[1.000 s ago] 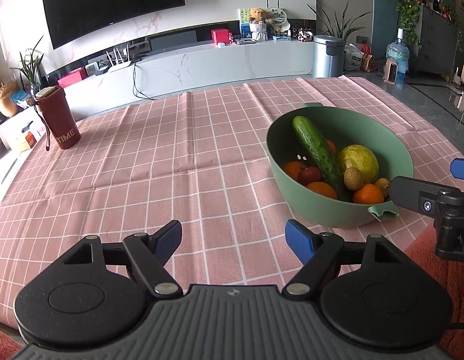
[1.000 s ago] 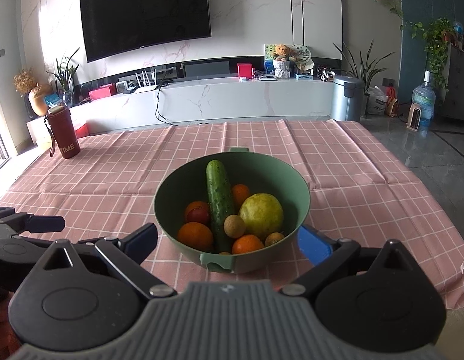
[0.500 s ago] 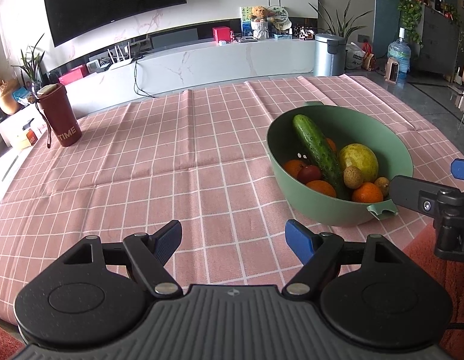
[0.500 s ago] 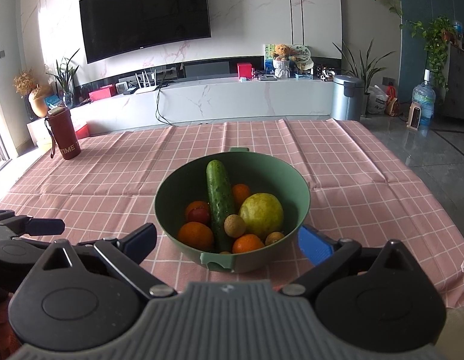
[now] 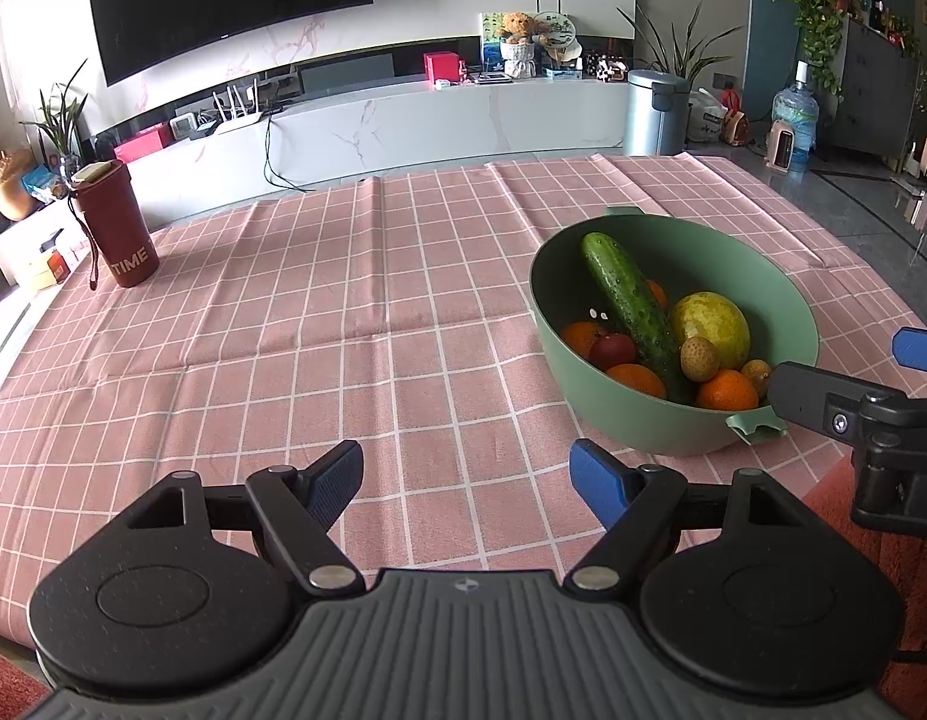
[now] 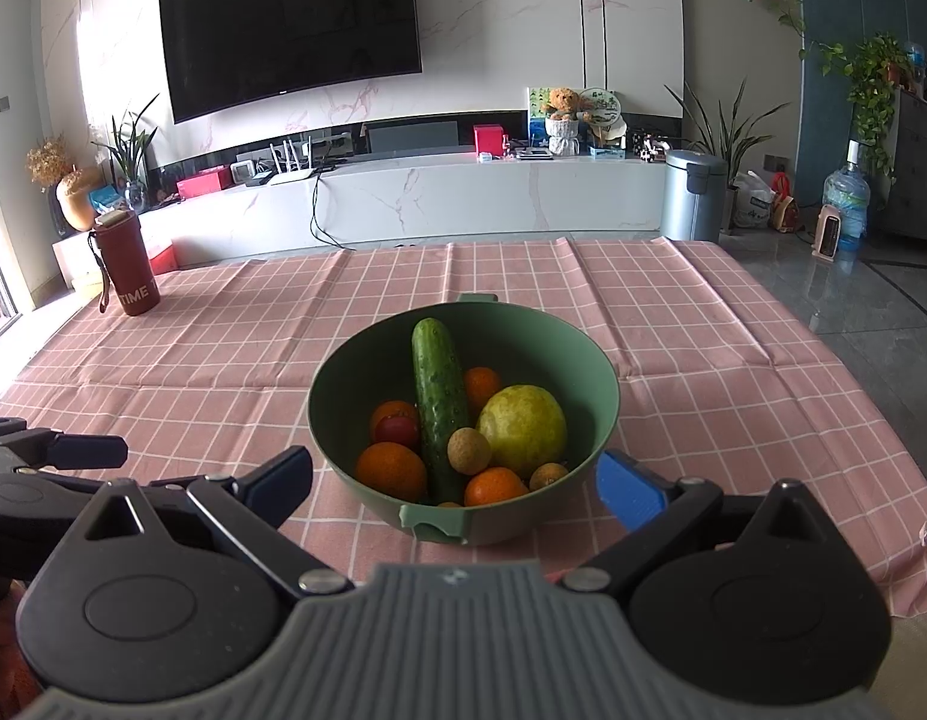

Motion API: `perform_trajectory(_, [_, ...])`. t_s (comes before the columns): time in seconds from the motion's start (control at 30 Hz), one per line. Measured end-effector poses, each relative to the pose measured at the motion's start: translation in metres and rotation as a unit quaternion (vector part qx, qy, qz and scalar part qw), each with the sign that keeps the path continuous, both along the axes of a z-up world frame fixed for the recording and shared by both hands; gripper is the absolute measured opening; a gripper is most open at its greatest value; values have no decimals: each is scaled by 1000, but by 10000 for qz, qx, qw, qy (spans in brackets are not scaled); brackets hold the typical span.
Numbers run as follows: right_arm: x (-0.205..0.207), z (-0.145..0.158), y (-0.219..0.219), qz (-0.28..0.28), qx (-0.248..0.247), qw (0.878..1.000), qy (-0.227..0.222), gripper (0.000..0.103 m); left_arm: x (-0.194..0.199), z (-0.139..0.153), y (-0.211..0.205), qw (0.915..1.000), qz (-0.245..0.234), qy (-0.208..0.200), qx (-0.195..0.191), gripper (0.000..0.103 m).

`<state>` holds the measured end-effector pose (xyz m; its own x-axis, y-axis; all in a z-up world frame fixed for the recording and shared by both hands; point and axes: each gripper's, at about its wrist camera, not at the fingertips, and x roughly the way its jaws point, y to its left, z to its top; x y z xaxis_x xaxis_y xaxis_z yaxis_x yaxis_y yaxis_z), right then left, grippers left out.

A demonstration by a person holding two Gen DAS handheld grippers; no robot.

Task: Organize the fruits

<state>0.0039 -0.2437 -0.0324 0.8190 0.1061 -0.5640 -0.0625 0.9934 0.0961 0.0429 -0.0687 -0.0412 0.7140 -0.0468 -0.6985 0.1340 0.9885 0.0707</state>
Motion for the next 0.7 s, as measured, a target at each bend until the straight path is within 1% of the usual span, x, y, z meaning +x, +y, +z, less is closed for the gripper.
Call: perform_trajectory(0.7, [0,0,1,-16,-21,10000,5,97,-2,2,1,10000,33,-15,-11,92])
